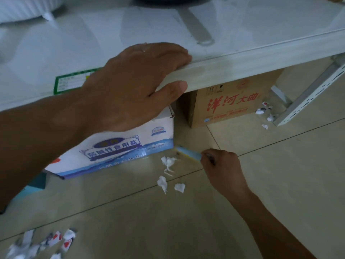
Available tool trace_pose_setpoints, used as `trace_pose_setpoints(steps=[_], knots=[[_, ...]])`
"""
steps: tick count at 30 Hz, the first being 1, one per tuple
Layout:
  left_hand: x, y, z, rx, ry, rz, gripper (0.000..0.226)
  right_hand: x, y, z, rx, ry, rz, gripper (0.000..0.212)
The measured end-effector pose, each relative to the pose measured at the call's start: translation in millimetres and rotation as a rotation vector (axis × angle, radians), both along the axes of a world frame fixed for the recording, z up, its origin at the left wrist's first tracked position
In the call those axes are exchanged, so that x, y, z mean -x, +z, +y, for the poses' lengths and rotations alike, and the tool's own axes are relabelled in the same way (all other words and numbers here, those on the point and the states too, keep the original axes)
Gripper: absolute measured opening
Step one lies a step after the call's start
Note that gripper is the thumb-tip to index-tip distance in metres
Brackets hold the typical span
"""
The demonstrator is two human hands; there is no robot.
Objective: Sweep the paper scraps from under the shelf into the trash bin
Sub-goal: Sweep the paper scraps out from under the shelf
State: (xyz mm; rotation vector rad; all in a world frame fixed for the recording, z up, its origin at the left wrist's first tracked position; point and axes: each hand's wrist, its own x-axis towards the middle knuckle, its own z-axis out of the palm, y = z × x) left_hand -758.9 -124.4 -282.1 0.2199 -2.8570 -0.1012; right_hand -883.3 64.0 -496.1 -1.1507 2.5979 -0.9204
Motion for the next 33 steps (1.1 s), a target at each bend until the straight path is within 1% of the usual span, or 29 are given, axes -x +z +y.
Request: trace_pose_setpoints(steps=[2, 6, 7, 9, 10, 12, 15, 17, 18, 21, 24, 26, 29, 33], knots=[[0, 1, 0, -0.001, -0.003, -0.011, 0.057, -3, -8, -6, -0.032, -0.009, 0.086, 0.022], [0, 0, -2, 0.015, -0.016, -0.029, 0.059, -13, -20, -25, -0.282, 0.085, 0.189, 0.025], [0, 0, -3, 0.019, -0.022, -0.033, 0.060, -15, -16, -25, -0.291, 0.099, 0.194, 0.028], [1, 0, -5, 0.018, -0.033, -0.032, 0.060, -17, -5, -22, -0.222, 0.068, 0.215, 0.033], [1, 0, -5, 0.012, -0.040, -0.028, 0.061, -17, 0, -20, -0.188, 0.042, 0.237, 0.033], [1, -1, -5, -0.001, -0.048, -0.021, 0.062, -17, 6, -23, -0.191, -0.008, 0.254, 0.031], [0, -3, -6, -0.024, -0.060, -0.015, 0.062, -22, 1, -34, -0.302, -0.046, 0.231, 0.029], [-1, -2, -8, -0.031, -0.065, -0.027, 0.062, -32, -1, -39, -0.396, -0.011, 0.179, 0.031], [-1, -1, -8, -0.033, -0.067, -0.042, 0.062, -37, 0, -40, -0.412, 0.008, 0.155, 0.033], [-1, 2, -9, -0.042, -0.071, -0.073, 0.061, -52, 14, -34, -0.356, -0.017, 0.108, 0.044], [-1, 2, -10, -0.058, -0.085, -0.076, 0.062, -58, 33, -23, -0.284, -0.080, 0.122, 0.034], [0, 1, -11, -0.047, -0.082, -0.071, 0.062, -49, 42, -26, -0.260, -0.129, 0.169, 0.027], [2, 0, -10, -0.024, -0.083, -0.070, 0.063, -24, 36, -49, -0.290, -0.146, 0.206, 0.029], [2, -1, -11, 0.002, -0.060, -0.040, 0.060, -4, 14, -74, -0.431, -0.015, 0.142, 0.031]])
